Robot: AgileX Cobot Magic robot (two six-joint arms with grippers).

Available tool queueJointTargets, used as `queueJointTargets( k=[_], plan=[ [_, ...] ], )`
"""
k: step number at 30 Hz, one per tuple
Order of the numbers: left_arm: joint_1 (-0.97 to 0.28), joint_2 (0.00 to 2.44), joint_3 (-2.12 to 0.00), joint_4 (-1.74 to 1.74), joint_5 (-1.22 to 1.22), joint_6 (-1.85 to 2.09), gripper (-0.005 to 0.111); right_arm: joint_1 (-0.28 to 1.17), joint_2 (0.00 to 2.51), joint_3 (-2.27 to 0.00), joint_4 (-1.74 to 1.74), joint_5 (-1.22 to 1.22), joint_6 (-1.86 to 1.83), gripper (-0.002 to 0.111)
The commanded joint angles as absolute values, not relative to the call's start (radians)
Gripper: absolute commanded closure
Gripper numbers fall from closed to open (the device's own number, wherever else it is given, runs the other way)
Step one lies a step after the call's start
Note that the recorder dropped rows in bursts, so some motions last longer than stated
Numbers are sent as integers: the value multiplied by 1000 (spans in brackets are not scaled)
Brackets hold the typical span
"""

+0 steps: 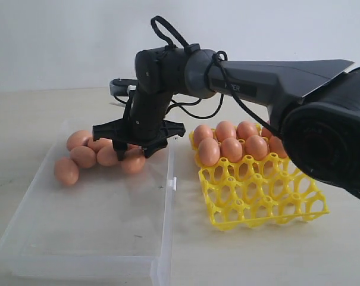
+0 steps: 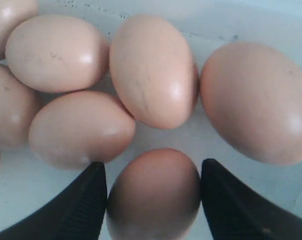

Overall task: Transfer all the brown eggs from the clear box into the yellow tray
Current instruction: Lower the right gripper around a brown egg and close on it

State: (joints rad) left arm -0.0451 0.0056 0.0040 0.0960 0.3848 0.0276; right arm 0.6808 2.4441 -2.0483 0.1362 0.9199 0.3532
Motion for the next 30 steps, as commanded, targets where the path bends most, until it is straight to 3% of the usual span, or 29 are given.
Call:
queueJointTargets(
  k=[1,26,29,30],
  plan=[
    [-50,0,0,95,379,22,107,679,2476,-2053,131,967,352,54],
    [-50,0,0,95,379,22,107,679,2478,-2087,73,926,302,55],
    [-50,0,0,95,379,22,107,681,2474,-2094,77,921,256,69],
    [-50,0,0,95,379,22,107,681,2474,-2094,80,921,239,82]
  ],
)
